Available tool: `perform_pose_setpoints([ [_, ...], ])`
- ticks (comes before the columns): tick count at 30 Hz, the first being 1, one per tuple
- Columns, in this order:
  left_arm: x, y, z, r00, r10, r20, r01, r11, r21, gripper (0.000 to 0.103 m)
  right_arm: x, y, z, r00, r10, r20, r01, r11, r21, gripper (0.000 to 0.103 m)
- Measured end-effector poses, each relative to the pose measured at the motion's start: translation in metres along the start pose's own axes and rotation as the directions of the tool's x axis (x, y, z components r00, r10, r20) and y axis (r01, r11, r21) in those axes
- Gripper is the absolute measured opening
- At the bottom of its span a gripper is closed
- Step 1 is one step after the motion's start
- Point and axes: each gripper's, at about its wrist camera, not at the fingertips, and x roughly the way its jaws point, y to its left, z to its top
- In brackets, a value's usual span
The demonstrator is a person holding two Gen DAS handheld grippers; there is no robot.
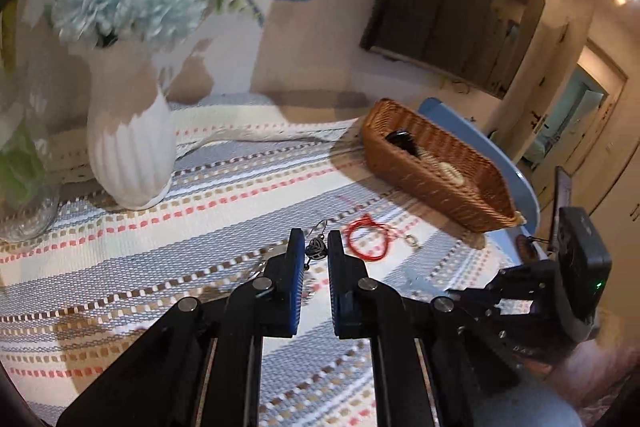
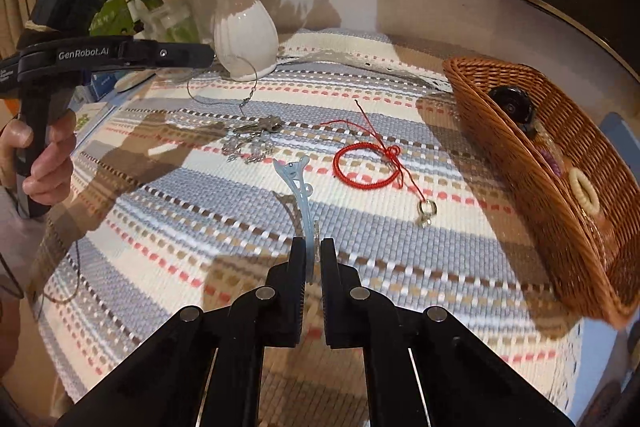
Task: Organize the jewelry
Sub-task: 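Carry the charm chains and blue hair clip over the wicker basket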
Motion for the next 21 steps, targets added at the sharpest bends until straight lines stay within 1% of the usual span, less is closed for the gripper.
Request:
perform_pose_setpoints([
  [5, -0.008, -0.025, 0.003, 1.000, -0.025, 0.013, 0.024, 0.999, 0.037, 0.010, -0.018, -0.003, -0.014, 1.000, -0.001, 0.011, 0.000, 0.999, 0.045, 0.007],
  [9, -0.006, -0.047, 0.006, 0.999, -0.035, 0.014, 0.034, 0.997, 0.073, 0.010, -0.026, -0.010, -0.022, 1.000, -0.006, 0.021, 0.004, 0.997, 0.081, 0.007],
  [12, 0.001, -0.069, 0.010, 0.999, 0.025, 0.029, -0.028, 0.991, 0.130, 0.010, -0.032, -0.016, -0.024, 1.000, -0.017, 0.025, 0.015, 0.995, 0.103, 0.007],
  [14, 0.004, -0.080, 0.015, 0.999, 0.012, 0.041, -0.018, 0.989, 0.144, 0.010, -0.037, -0.021, -0.022, 0.999, -0.027, 0.031, 0.023, 0.993, 0.118, 0.007],
  [18, 0.015, -0.105, 0.037, 0.996, -0.045, 0.072, 0.033, 0.987, 0.155, 0.010, -0.056, -0.036, -0.017, 0.996, -0.056, 0.074, 0.044, 0.986, 0.162, 0.007],
  [21, 0.029, -0.119, 0.057, 0.993, -0.080, 0.081, 0.066, 0.985, 0.159, 0.010, -0.074, -0.051, -0.007, 0.988, -0.106, 0.115, 0.081, 0.976, 0.201, 0.007],
])
